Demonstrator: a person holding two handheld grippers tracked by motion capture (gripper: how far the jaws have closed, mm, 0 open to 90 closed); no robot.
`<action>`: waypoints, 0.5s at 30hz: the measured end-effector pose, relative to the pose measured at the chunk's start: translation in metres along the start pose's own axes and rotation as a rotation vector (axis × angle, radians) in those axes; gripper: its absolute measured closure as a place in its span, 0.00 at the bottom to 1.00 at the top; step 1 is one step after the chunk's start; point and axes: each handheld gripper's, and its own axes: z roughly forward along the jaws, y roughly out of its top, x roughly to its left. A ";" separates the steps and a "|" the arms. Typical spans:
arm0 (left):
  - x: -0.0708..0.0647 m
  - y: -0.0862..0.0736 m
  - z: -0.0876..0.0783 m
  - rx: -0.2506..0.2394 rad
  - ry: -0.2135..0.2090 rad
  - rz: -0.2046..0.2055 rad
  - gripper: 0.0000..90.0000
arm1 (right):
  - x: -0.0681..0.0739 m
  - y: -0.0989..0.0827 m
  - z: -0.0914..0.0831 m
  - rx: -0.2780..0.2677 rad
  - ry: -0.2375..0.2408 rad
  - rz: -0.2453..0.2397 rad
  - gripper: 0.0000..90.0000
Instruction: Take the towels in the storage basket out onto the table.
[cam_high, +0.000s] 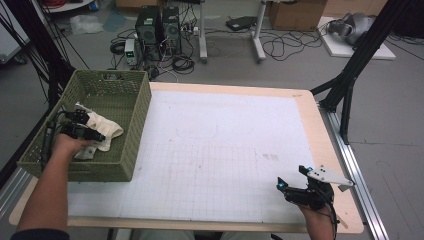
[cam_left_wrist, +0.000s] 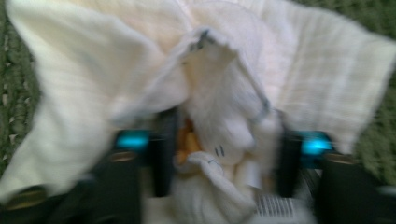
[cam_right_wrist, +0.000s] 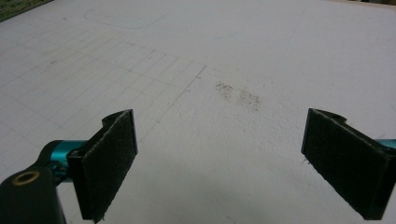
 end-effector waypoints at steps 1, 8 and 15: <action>0.000 0.000 -0.002 -0.008 0.002 0.002 0.78 | 0.000 0.000 0.000 -0.003 -0.001 0.000 0.11; 0.004 0.001 -0.019 -0.158 0.008 -0.026 0.80 | -0.001 0.001 -0.002 -0.009 -0.002 0.003 0.11; 0.008 -0.001 -0.029 -0.284 -0.002 -0.071 0.80 | -0.001 0.000 -0.002 -0.009 -0.003 0.013 0.11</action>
